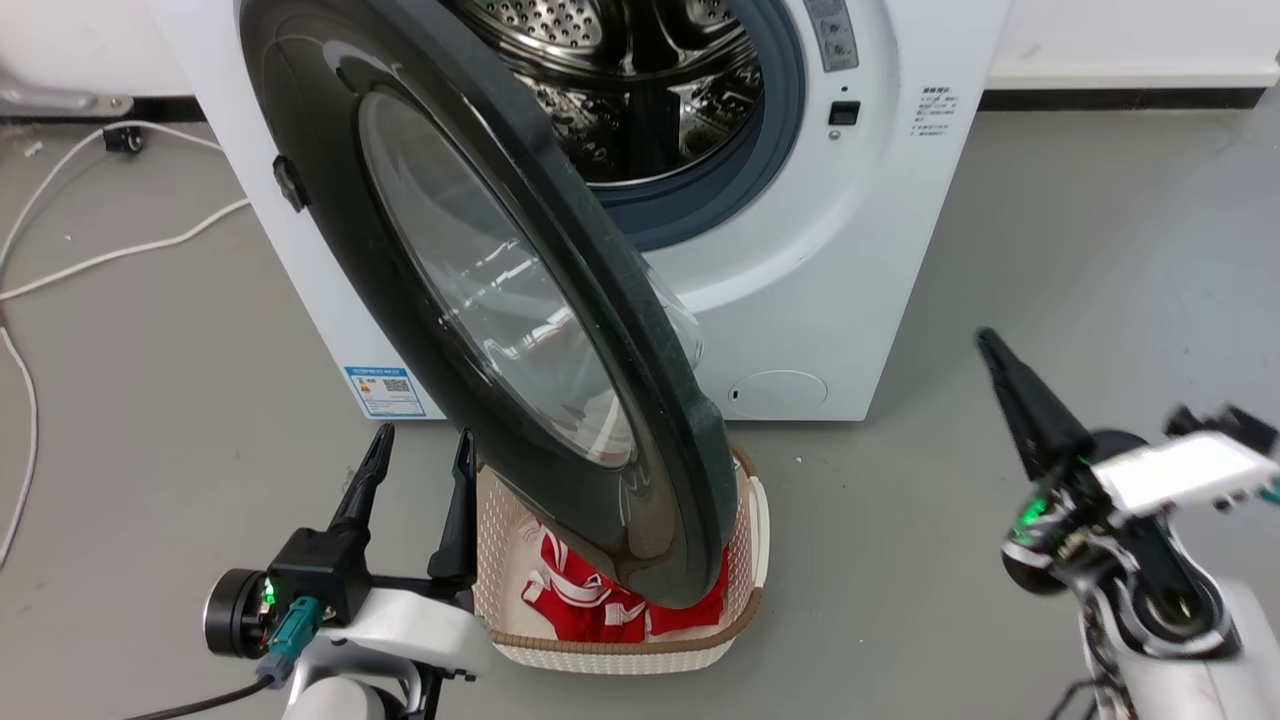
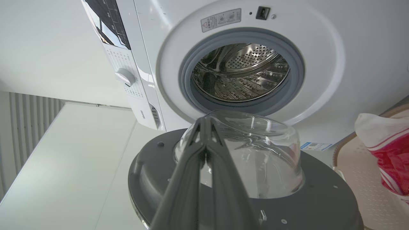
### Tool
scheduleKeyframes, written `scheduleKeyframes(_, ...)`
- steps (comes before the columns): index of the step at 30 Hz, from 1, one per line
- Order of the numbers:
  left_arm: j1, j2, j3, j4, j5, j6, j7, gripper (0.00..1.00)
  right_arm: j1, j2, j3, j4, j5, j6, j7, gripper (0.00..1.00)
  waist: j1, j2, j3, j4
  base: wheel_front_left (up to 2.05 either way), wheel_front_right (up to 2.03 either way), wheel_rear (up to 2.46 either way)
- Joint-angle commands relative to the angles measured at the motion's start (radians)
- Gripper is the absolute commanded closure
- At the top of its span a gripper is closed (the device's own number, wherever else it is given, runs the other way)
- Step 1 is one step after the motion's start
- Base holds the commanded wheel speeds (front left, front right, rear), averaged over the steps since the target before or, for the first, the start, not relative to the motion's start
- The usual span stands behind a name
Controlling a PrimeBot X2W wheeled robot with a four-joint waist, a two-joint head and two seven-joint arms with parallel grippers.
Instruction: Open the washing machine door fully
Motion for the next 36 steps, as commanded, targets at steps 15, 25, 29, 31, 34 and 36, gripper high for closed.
scheduleKeyframes(15,0.059,0.001,0.027,0.01,0.015,-0.006,-0.003,0.0,0.313,-0.001,-0.049,-0.235,-0.191,0.0,-0.22,0.0,0.0,0.0,-0.04,-0.03,0.0,0.0,0.0)
scheduleKeyframes(25,0.05,0.001,0.038,0.004,0.016,0.0,-0.003,0.0,0.335,-0.005,-0.054,-0.227,-0.834,0.0,-0.446,0.0,0.0,0.0,-0.039,-0.04,0.0,0.0,0.0)
scheduleKeyframes(29,0.049,0.001,0.046,0.002,0.015,0.002,-0.003,0.0,0.347,0.0,-0.079,-0.272,-1.123,0.0,-0.494,0.0,0.0,0.0,-0.038,-0.043,0.0,0.0,0.0)
scheduleKeyframes(31,0.049,0.001,0.049,0.0,0.015,0.002,-0.003,0.0,0.353,0.006,-0.082,-0.298,-1.218,0.0,-0.5,0.0,0.0,0.0,-0.036,-0.045,0.0,0.0,0.0)
scheduleKeyframes(34,0.05,0.001,0.052,-0.002,0.016,0.001,-0.003,0.0,0.379,0.012,-0.07,-0.34,-1.355,0.0,-0.49,0.0,0.0,0.0,-0.035,-0.045,0.0,0.0,0.0)
scheduleKeyframes(36,0.048,0.001,0.056,-0.004,0.02,-0.002,-0.003,0.0,0.404,0.015,-0.059,-0.369,-1.404,0.0,-0.48,0.0,0.0,0.0,-0.032,-0.046,0.0,0.0,0.0)
